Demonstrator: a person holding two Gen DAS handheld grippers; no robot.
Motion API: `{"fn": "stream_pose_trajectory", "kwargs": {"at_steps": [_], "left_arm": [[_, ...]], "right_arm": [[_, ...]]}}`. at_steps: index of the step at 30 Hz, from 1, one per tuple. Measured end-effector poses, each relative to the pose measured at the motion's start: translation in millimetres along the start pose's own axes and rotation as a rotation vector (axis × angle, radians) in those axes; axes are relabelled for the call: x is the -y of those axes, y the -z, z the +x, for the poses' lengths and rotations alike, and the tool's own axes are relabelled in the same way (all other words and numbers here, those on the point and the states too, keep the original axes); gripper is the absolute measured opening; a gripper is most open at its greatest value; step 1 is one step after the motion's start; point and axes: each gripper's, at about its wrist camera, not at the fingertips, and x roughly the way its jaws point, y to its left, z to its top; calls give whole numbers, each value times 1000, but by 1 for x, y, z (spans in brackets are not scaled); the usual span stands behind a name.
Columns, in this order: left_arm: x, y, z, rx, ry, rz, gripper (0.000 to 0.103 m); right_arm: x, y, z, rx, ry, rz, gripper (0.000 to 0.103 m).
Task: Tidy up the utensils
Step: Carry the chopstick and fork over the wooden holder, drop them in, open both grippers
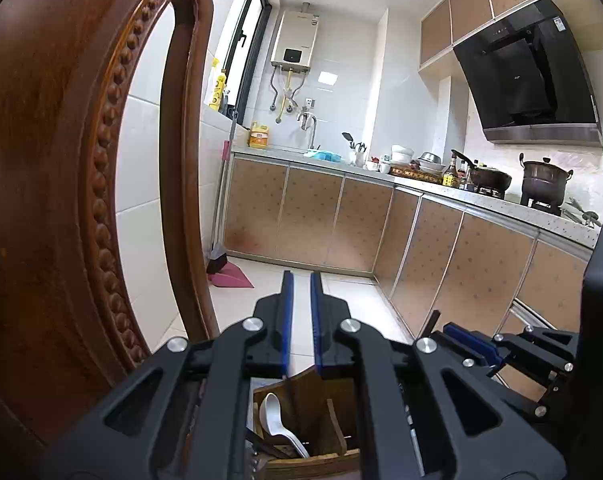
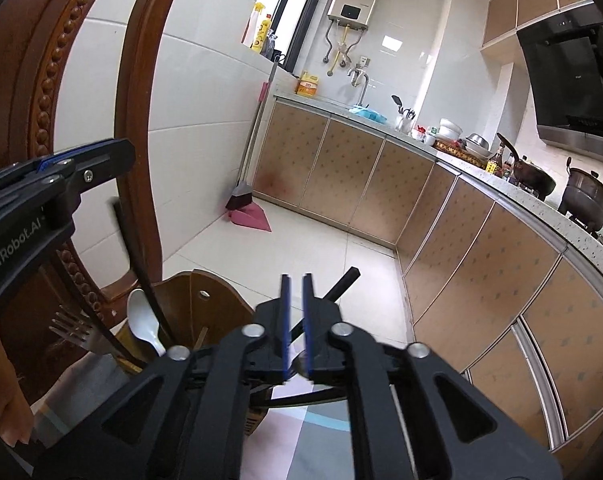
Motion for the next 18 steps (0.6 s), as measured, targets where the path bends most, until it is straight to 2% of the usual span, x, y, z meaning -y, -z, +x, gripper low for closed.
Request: {"fn": "stream_pose_trajectory", "kwargs": {"at_steps": [6,9,11,14,18], "left_arm": [[7,-7,-34,31,23,18,30],[15,-2,-58,17,52,46,36],[20,7,-70,-19,55,69,40],[24,33,-80,-124,50,99,43],[25,72,-85,-243,11,118,47]], "right_arm": [[12,-7,-40,50,-37,47,33],[22,-9,-71,88,-62,69,35],[28,-6,-95,109,-79,73,38],[32,7,-120,103,-95,72,40],[35,42,-137,26,-134,96,41]]}}
